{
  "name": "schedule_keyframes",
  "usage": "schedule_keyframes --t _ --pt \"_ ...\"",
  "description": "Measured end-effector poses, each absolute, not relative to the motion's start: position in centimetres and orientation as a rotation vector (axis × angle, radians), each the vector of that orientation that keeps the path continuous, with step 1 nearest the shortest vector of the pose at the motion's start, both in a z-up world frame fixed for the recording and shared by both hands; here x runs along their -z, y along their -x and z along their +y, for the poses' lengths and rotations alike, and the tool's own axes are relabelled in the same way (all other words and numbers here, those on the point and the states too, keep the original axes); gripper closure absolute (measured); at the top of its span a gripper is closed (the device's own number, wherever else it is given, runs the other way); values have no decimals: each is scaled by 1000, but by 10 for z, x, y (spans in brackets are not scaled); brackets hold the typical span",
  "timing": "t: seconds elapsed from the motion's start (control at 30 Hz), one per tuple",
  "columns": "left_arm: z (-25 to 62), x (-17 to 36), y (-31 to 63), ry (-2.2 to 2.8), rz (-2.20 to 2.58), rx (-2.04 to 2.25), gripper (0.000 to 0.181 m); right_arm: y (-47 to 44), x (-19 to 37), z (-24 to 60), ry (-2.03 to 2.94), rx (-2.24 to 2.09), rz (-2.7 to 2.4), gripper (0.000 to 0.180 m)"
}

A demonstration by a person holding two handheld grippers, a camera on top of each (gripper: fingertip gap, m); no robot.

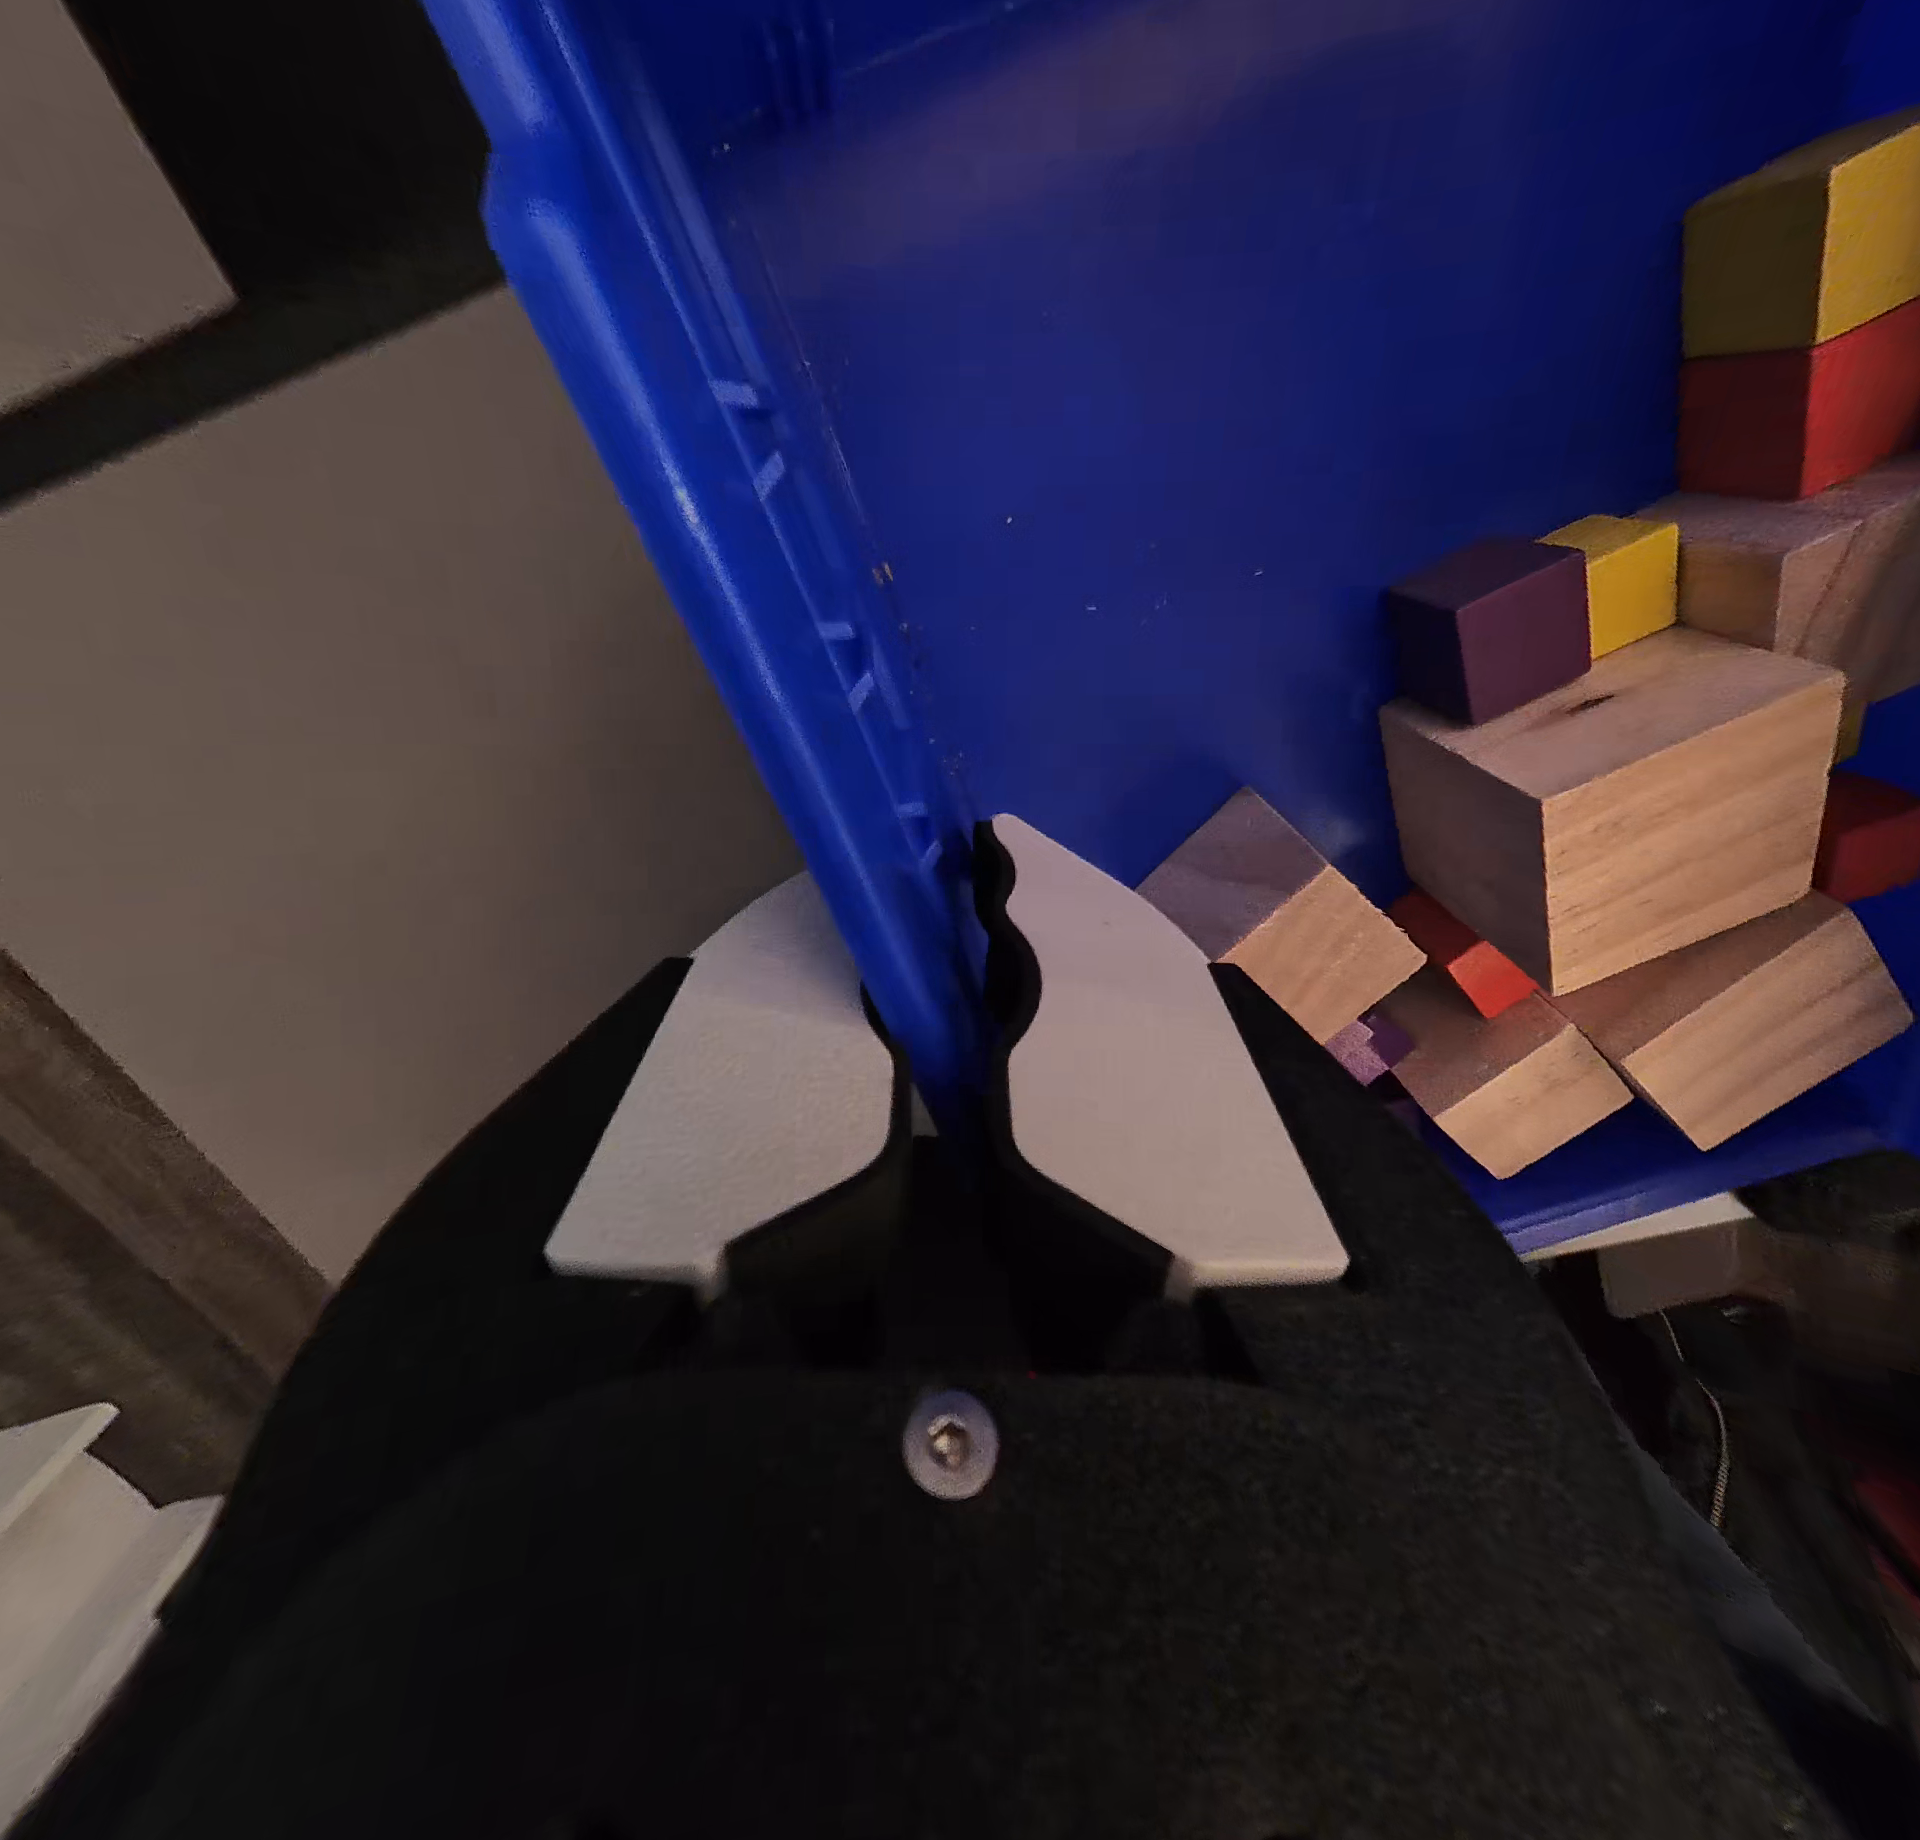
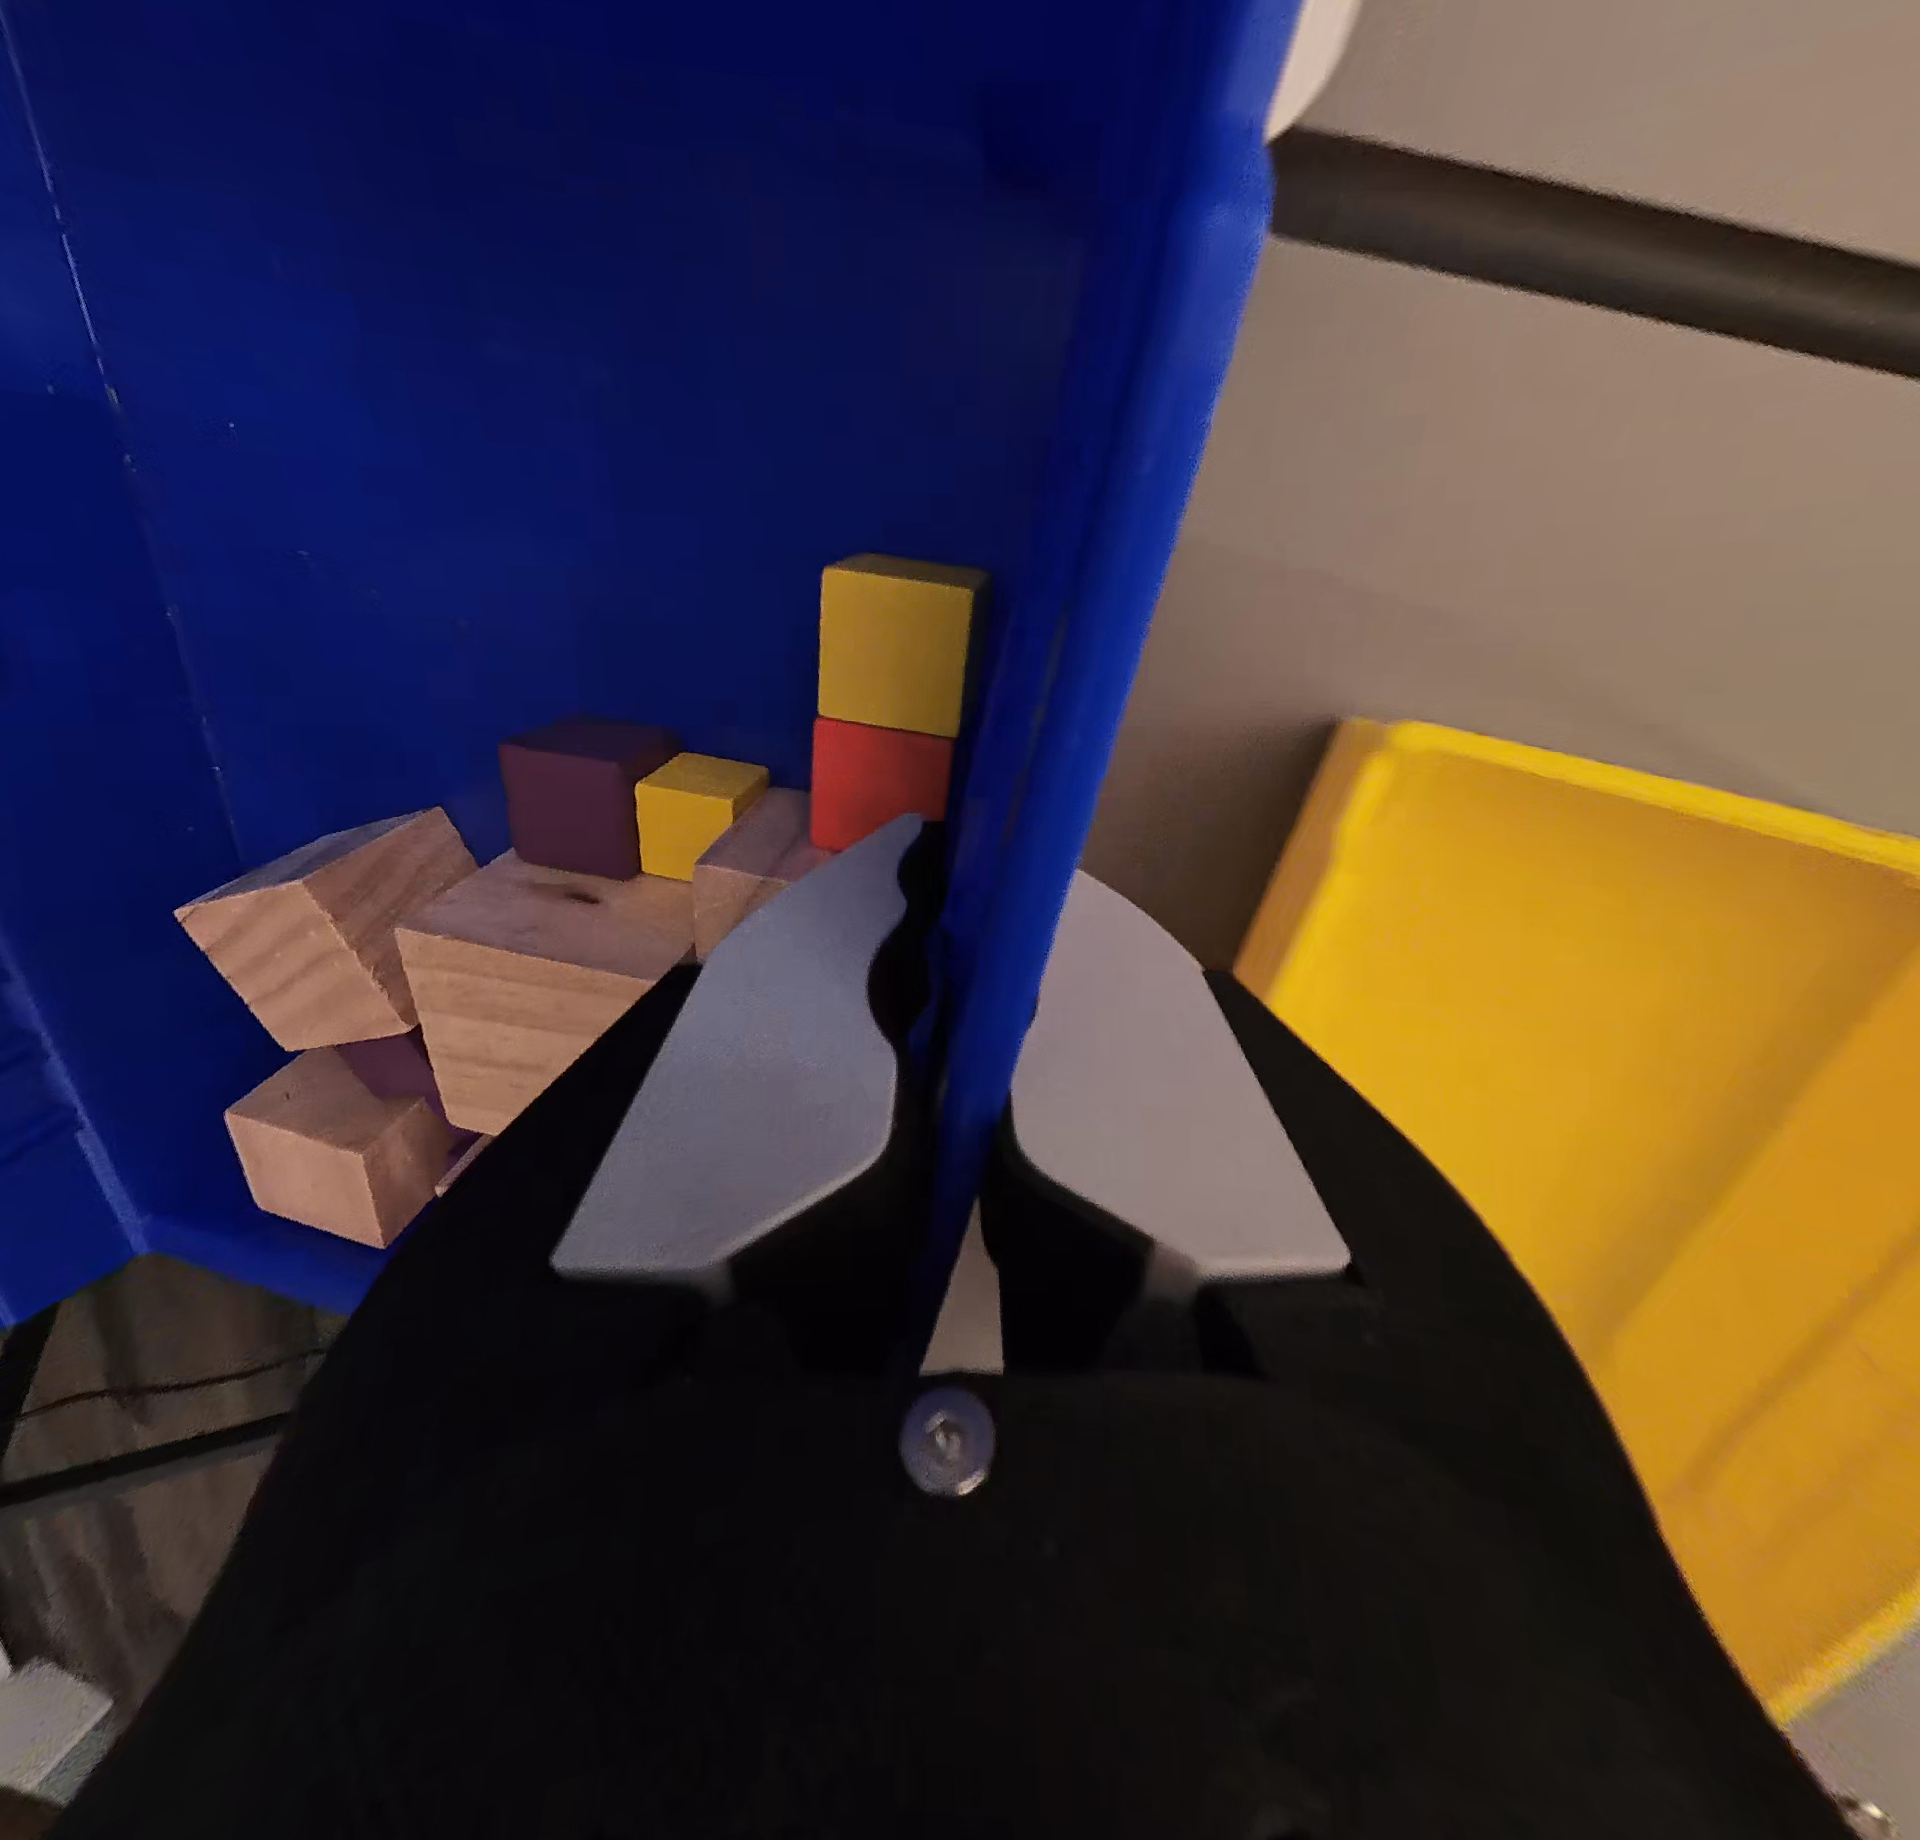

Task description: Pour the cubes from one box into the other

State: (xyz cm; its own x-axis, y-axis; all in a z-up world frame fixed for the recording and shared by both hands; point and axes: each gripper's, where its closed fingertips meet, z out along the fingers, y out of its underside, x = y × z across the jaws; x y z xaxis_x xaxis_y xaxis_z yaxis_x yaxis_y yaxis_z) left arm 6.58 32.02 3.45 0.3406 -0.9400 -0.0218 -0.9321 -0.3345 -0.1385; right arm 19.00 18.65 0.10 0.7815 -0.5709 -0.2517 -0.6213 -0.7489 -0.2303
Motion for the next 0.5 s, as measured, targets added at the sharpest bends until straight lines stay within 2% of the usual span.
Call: schedule_keyframes --t 0.17,0.5 --pt "265 -67 -129 2355 1805 122 172 -241 -36 122 2585 -158 1016 174" --pt "163 -73 -241 2079 1959 84 172 -326 -28 4 2343 -88 1179 173"
